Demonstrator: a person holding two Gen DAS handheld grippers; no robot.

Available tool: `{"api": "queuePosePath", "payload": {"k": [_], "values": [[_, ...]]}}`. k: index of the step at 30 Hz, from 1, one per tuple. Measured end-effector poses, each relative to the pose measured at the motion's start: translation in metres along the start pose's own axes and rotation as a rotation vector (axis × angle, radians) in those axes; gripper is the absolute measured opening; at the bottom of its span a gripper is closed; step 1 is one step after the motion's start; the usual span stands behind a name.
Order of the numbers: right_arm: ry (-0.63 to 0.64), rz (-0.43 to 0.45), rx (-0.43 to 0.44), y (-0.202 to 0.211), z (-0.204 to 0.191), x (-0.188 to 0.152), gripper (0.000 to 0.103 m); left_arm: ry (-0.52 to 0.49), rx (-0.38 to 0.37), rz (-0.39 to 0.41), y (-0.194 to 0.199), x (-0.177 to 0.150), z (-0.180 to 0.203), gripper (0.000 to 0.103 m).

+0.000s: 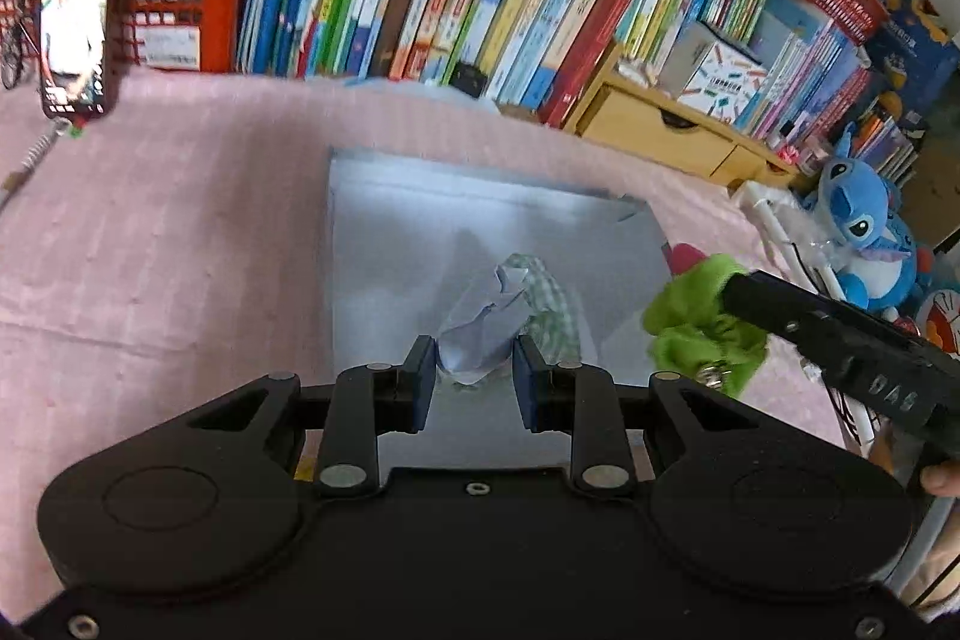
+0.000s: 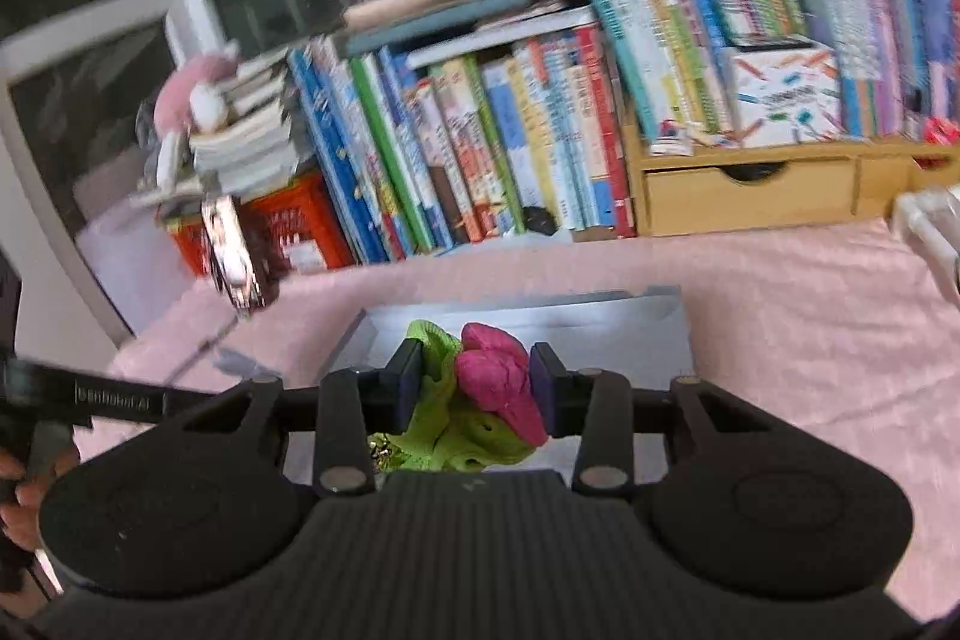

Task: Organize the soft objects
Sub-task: 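Lift and carry both held items over the white tray, then lower both items into the white tray and open both tools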

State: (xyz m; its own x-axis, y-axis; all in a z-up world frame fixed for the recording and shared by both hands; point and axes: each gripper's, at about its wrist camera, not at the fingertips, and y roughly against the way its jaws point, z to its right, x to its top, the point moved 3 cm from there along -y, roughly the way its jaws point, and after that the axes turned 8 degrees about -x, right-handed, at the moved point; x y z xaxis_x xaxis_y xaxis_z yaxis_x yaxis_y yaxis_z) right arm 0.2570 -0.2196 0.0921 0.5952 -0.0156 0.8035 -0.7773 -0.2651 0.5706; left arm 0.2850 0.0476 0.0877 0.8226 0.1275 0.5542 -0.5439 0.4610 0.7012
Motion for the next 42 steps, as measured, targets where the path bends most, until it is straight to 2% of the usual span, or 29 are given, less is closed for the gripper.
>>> {"api": "queuePosePath", "payload": {"k": [12, 16, 26, 36, 39, 40, 42], "values": [[0.26, -0.099, 0.046, -0.043, -0.028, -0.008, 0.044, 0.068, 0.009, -0.096, -0.043, 0.005, -0.018, 0.026], [0.307, -0.133, 0.031, -0.053, -0.032, -0.013, 0.044, 0.075, 0.012, -0.117, -0.052, 0.004, -0.022, 0.026], [0.329, -0.216, -0.006, -0.078, -0.031, -0.023, 0.045, 0.095, 0.013, -0.141, -0.065, 0.003, -0.031, 0.025], [0.341, -0.252, -0.006, -0.084, -0.032, -0.023, 0.049, 0.125, 0.01, -0.165, -0.075, 0.0, -0.04, 0.025], [0.339, -0.251, 0.001, -0.083, -0.032, -0.023, 0.052, 0.134, -0.002, -0.162, -0.072, 0.001, -0.04, 0.026], [0.338, -0.25, 0.004, -0.083, -0.031, -0.023, 0.058, 0.135, -0.009, -0.16, -0.07, 0.001, -0.04, 0.029], [0.338, -0.249, 0.011, -0.081, -0.031, -0.024, 0.062, 0.132, -0.018, -0.153, -0.065, 0.002, -0.04, 0.034]]}}
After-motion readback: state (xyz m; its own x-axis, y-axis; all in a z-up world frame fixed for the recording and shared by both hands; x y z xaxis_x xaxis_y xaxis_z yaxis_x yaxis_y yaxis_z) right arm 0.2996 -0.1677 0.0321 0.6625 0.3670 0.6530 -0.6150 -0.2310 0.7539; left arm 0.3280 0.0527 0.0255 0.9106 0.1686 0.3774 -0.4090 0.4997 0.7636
